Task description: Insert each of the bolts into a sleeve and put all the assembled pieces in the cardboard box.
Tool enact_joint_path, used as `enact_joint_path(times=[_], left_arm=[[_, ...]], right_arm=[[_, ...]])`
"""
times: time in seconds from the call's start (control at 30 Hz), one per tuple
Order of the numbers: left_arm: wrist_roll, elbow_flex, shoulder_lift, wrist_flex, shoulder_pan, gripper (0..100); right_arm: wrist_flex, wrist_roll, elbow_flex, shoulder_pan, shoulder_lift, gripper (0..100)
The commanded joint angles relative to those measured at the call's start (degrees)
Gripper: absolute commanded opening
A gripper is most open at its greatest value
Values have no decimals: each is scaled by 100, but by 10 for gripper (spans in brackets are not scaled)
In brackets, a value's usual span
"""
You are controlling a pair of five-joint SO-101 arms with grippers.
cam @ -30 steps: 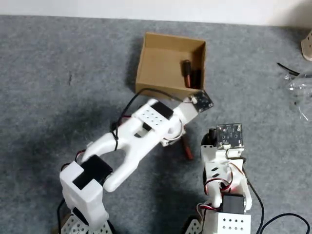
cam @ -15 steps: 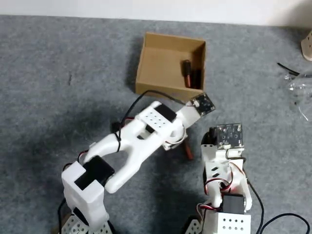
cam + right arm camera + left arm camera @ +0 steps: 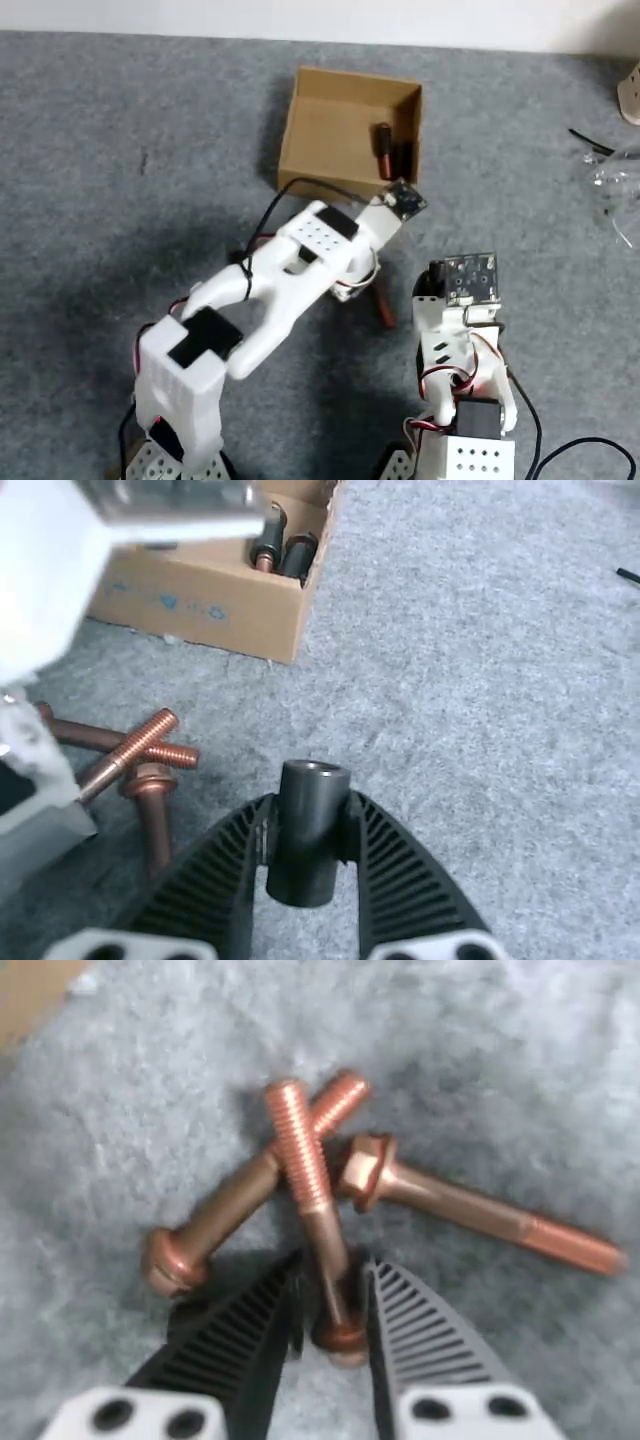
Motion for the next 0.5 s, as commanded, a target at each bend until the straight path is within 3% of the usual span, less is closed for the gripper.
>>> enact_joint_path(times=[0.0, 0.2, 0.33, 0.47], left_arm=[[35, -514, 374, 53, -154, 105], [18, -963, 673, 369, -215, 104], [9, -954, 673, 422, -224, 0], [-18, -945, 637, 431, -233, 7]], right_arm=[[-242, 70, 321, 75, -84, 5], [-242, 70, 321, 75, -84, 5], [-242, 70, 321, 75, -84, 5], [-251, 281, 409, 75, -84, 5]])
